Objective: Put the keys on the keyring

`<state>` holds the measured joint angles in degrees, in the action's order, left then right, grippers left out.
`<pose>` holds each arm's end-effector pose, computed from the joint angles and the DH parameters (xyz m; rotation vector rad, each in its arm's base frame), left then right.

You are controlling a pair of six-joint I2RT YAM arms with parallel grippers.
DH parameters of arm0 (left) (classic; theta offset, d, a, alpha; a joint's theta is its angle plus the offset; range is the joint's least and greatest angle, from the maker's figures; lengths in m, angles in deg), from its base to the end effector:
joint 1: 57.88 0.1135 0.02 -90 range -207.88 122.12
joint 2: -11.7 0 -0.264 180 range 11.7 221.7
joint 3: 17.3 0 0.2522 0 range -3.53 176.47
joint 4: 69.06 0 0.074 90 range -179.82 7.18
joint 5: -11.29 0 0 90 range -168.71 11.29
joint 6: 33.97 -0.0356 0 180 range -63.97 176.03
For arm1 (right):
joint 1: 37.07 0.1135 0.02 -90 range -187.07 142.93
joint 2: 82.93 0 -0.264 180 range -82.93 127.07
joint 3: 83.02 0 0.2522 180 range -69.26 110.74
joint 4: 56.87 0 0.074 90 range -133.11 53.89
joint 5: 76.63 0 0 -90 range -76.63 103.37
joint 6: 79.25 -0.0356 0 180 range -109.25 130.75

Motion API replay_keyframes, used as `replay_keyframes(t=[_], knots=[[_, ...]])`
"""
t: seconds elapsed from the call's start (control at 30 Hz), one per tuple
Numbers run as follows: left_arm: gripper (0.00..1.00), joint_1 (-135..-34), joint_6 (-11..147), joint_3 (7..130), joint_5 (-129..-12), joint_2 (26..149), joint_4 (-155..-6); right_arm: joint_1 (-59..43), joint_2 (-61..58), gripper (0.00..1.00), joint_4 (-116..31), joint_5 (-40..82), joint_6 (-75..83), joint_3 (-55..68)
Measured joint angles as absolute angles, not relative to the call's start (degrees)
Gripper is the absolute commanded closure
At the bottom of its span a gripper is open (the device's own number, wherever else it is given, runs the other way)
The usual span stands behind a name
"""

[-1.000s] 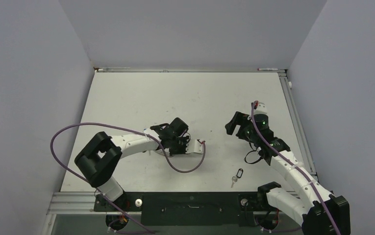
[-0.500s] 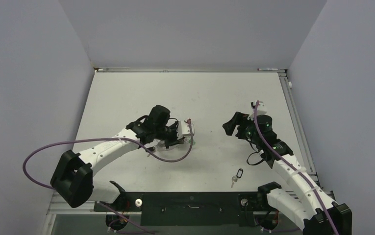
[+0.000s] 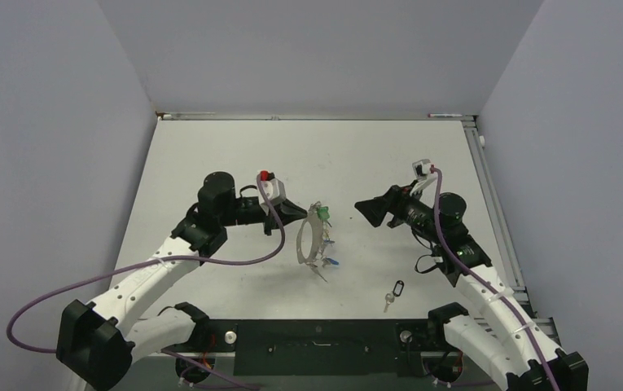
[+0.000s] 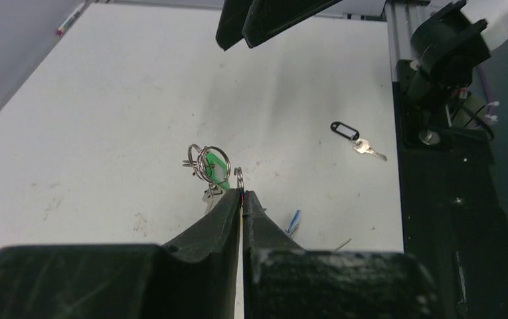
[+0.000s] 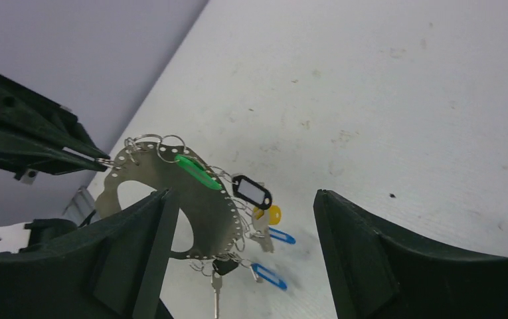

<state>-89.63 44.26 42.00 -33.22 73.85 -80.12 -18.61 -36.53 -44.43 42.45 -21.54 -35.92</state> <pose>0.1946 -0.1503 0.3106 1.1828 1.4134 -0.9607 0.1776 0.0775 0.2864 -0.1640 1.8747 1.0734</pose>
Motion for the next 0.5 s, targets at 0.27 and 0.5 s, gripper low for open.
replay_keyframes(t=[0.27, 0.5], knots=[[1.00, -88.5, 60.3, 33.1, -30.0, 70.1, -57.5, -12.7, -37.0, 0.25, -62.4, 53.5, -26.6, -39.2], [1.00, -87.7, 71.1, 28.2, -30.4, 68.1, -42.2, 4.2, -37.6, 0.23, -74.7, 53.6, -23.3, -41.9]])
